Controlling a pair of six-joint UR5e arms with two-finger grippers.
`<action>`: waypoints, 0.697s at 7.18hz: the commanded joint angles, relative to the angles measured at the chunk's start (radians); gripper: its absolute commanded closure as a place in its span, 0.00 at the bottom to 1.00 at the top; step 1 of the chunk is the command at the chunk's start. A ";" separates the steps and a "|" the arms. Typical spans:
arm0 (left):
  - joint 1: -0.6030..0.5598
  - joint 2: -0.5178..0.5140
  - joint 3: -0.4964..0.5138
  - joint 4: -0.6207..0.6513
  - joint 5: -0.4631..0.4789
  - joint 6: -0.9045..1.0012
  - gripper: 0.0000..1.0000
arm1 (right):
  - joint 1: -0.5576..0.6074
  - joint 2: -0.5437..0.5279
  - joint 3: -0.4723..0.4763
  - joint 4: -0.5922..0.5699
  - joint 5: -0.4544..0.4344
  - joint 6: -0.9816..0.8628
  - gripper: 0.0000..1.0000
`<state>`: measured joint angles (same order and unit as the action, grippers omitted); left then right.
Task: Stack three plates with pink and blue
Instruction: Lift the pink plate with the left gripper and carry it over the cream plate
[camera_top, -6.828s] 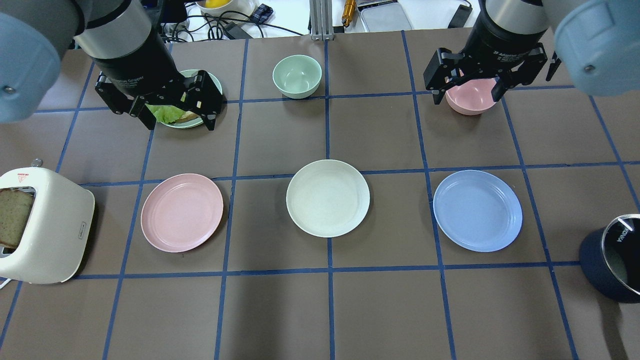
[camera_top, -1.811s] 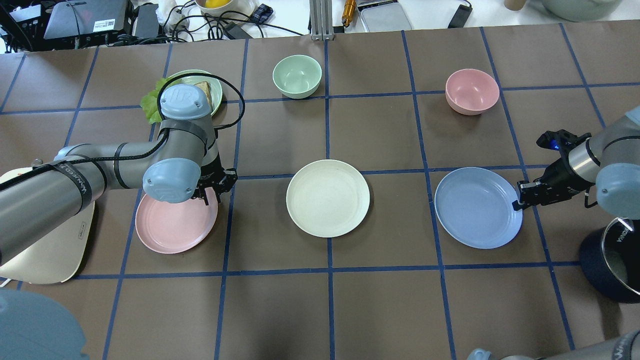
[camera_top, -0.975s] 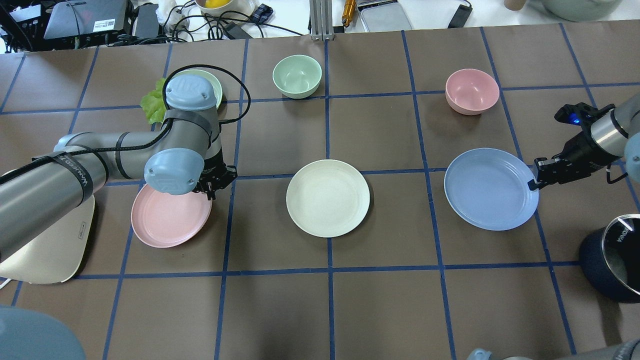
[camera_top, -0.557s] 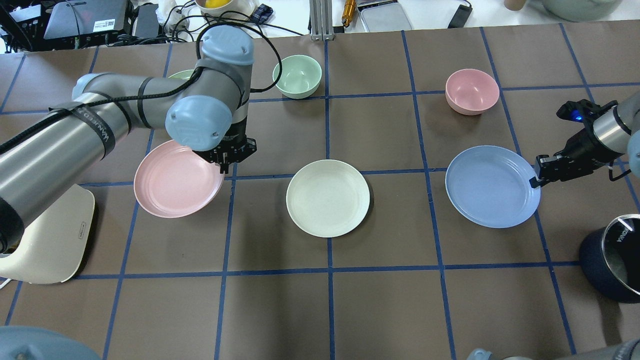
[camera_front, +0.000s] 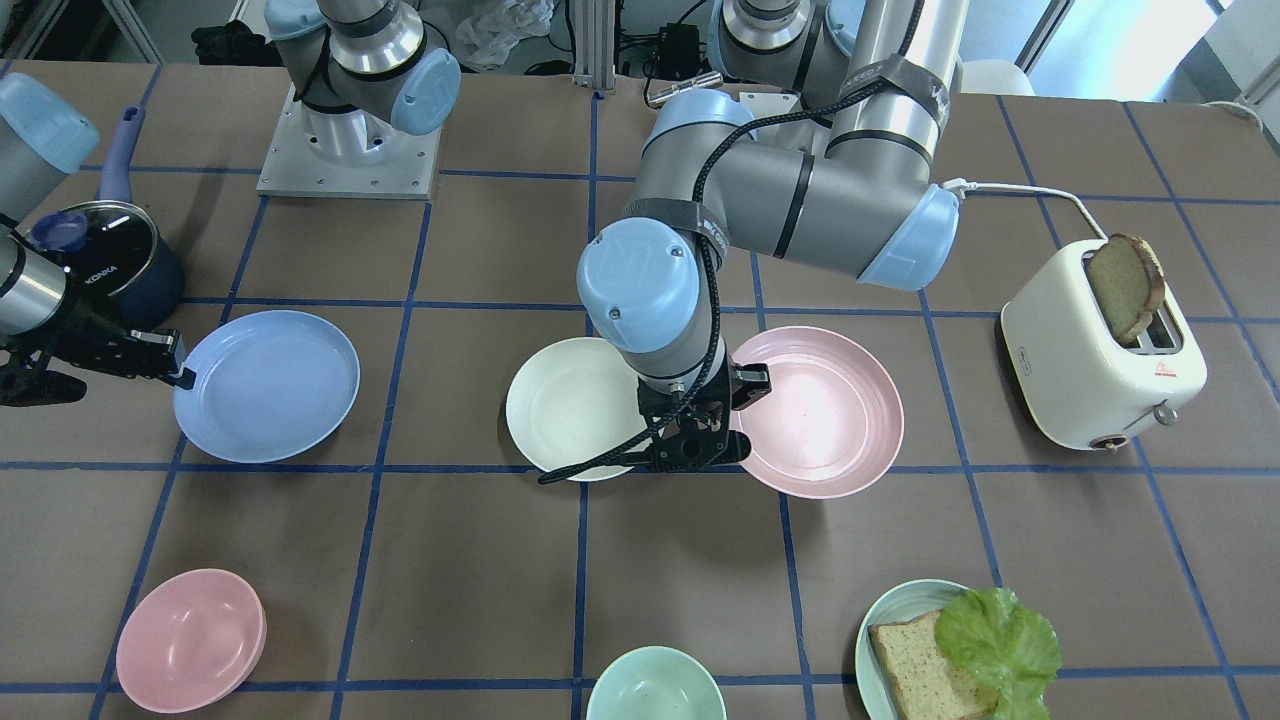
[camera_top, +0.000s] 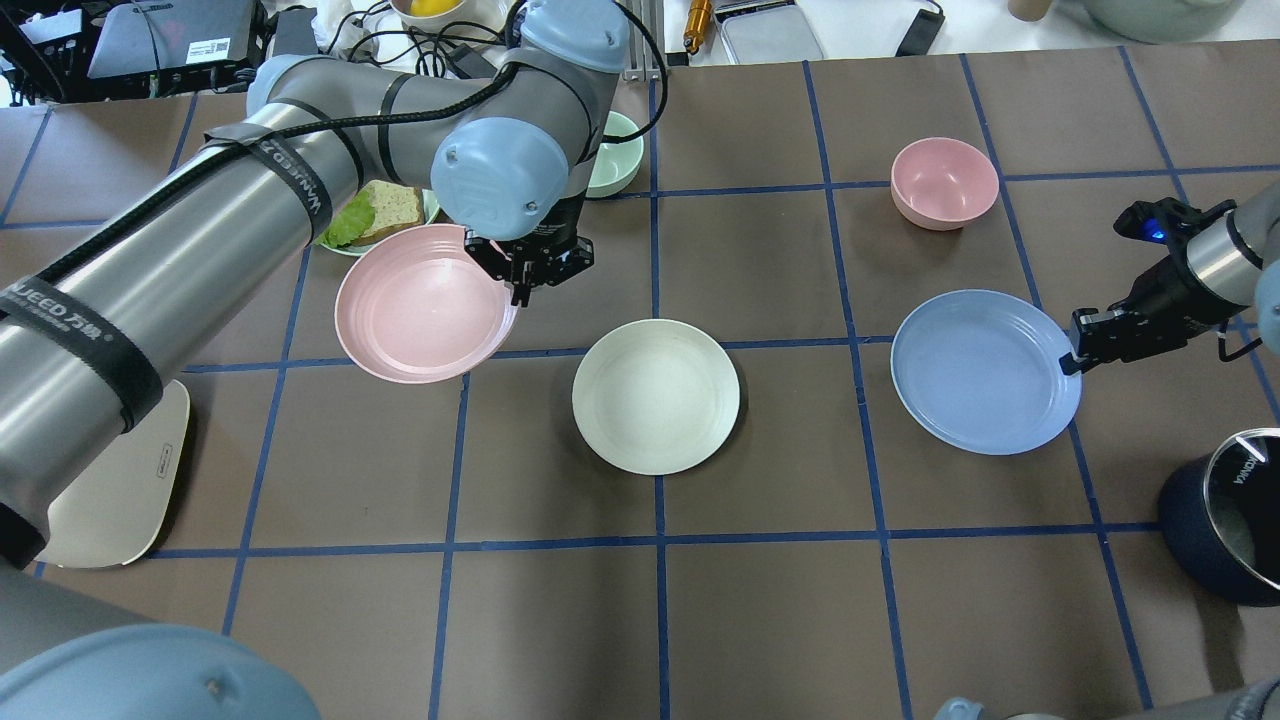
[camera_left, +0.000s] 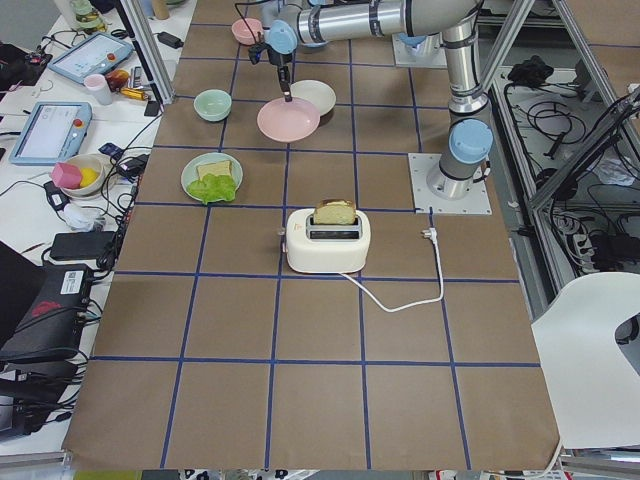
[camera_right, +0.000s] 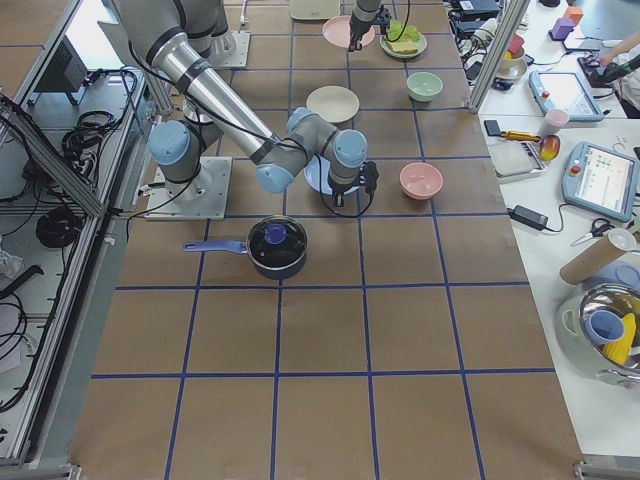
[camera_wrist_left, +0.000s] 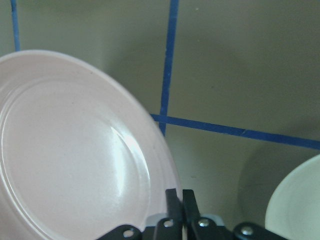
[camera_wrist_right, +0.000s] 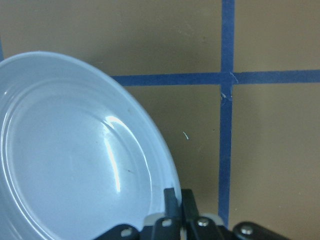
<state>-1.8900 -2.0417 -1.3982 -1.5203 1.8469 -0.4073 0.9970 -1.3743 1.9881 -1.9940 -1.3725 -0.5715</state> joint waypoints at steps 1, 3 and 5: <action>-0.044 -0.060 0.144 -0.090 -0.012 -0.065 1.00 | 0.000 0.000 0.000 0.000 -0.002 0.001 1.00; -0.122 -0.129 0.279 -0.180 -0.009 -0.150 1.00 | 0.000 0.000 0.000 0.000 -0.006 0.001 1.00; -0.193 -0.202 0.398 -0.250 -0.017 -0.249 1.00 | 0.005 -0.005 -0.020 0.007 -0.005 0.001 1.00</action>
<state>-2.0375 -2.1979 -1.0712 -1.7343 1.8330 -0.5903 0.9991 -1.3765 1.9825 -1.9925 -1.3775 -0.5706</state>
